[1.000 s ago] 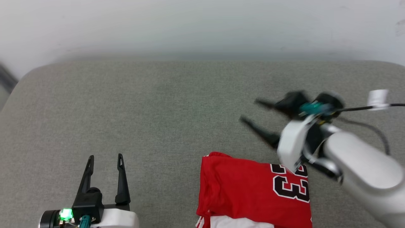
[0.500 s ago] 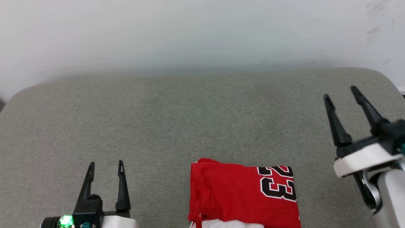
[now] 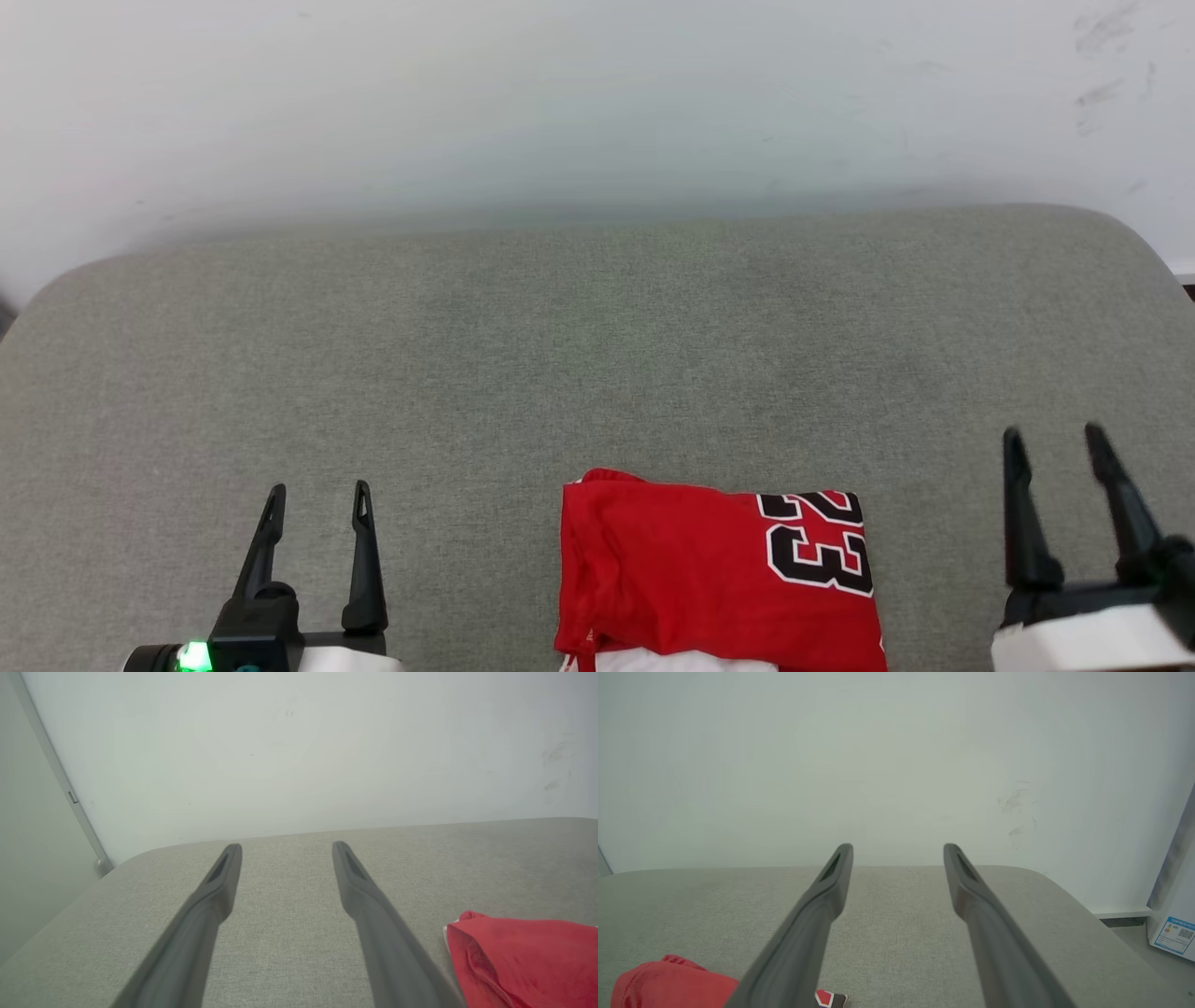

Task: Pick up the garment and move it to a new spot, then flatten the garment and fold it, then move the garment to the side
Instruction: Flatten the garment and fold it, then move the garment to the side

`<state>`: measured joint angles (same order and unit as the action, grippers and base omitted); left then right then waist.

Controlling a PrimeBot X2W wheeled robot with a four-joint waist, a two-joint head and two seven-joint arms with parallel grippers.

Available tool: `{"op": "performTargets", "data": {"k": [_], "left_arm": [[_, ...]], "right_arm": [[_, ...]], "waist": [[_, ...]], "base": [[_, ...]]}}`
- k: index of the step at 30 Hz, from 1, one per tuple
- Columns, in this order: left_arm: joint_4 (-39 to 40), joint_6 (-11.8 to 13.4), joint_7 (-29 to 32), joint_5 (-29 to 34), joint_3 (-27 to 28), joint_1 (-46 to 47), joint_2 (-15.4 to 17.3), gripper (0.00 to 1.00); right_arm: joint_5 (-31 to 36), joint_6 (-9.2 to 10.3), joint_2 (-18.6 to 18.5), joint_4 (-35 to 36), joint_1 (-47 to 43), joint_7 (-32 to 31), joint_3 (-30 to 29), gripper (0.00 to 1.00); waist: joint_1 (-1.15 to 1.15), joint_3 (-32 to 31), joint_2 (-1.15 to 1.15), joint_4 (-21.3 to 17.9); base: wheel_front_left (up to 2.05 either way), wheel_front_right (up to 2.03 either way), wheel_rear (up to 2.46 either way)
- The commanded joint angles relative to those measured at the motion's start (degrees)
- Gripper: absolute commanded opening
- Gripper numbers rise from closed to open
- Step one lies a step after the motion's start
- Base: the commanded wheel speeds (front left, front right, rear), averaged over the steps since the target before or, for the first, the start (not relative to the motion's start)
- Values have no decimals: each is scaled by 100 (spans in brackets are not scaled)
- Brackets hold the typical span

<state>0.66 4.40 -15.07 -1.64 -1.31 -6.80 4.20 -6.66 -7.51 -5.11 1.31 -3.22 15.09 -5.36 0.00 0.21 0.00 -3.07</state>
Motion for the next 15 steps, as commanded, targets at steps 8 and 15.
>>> {"op": "performTargets", "data": {"k": [8, 15], "left_arm": [[21, -70, -12, 18, 60, -168, -38, 100], [-28, -70, -12, 23, 69, -192, -61, 100]], "right_arm": [[-73, 5, 157, -24, -757, 8, 167, 100], [-4, 5, 151, 9, -628, 7, 134, 100]], "waist": [[0, -57, 0, 56], [0, -71, 0, 89]], "base": [[0, 0, 0], [0, 0, 0]]}}
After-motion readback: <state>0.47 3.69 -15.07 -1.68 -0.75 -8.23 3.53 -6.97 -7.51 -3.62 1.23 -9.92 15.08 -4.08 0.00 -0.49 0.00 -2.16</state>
